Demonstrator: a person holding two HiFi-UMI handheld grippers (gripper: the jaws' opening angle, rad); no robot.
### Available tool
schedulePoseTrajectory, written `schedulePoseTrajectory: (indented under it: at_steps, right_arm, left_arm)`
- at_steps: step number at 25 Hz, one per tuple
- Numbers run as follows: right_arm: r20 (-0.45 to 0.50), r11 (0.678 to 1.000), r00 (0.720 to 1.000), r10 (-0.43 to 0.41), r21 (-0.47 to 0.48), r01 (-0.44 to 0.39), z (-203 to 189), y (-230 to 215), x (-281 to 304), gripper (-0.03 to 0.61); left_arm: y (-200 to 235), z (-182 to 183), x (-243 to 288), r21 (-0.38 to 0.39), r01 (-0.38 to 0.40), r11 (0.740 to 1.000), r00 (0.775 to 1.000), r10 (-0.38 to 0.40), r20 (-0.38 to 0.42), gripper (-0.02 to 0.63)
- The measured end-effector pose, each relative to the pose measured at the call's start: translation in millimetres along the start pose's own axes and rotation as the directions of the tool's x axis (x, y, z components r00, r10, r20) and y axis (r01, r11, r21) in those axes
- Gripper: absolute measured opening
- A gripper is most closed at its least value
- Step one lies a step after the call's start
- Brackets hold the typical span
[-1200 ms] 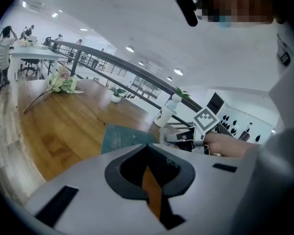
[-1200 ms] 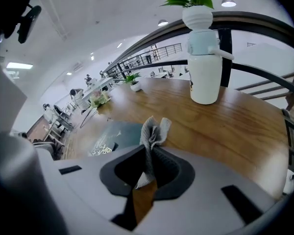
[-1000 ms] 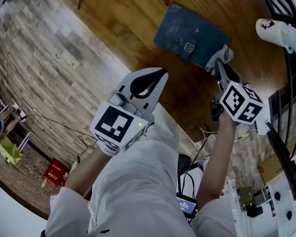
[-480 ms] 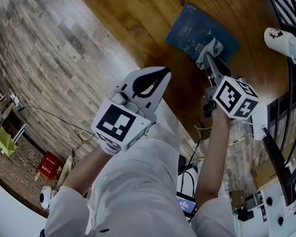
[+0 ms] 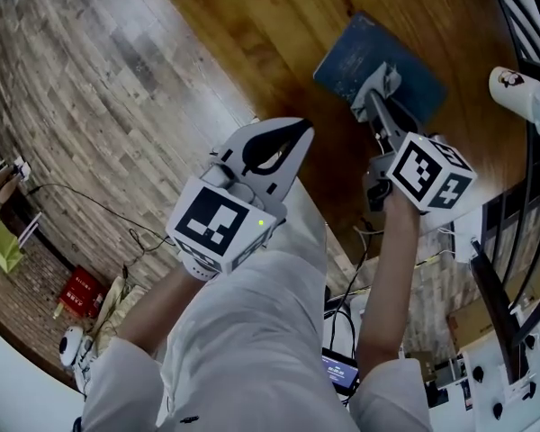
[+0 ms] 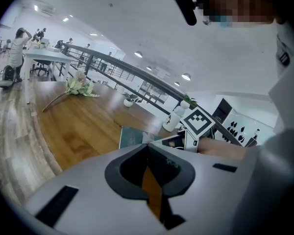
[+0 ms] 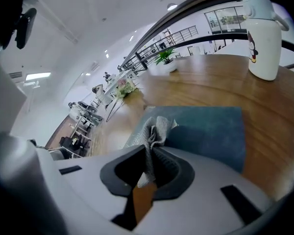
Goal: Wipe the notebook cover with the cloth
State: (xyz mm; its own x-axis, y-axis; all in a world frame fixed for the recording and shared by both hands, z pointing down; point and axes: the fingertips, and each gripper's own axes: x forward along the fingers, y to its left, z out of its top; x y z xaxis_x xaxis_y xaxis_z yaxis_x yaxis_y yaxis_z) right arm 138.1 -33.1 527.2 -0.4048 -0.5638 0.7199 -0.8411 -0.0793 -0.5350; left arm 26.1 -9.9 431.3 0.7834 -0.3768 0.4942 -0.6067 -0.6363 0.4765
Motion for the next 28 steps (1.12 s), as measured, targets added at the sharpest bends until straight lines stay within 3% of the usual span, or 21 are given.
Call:
schedulePoseTrajectory:
  at_steps: [10,21,28]
  right_arm:
    - [-0.046,0.999,0.998,0.046,-0.015,-0.047,9,35,56,0.038]
    - [-0.074,0.994,0.993,0.092,-0.052,-0.096,21,54,57,0.038]
    - [-0.059,0.997,0.997,0.041,-0.06,-0.045,42,41,62,0.04]
  left_arm:
    - [38,2,-7,-0.056,-0.059,0.997,0.998,0.06,0.025,0.02]
    - [34,11,-7,-0.087,-0.101,0.991,0.993,0.106,0.052,0.02]
    - [41,18,-1,-0.111,-0.1,0.989,0.993,0.106,0.047,0.02]
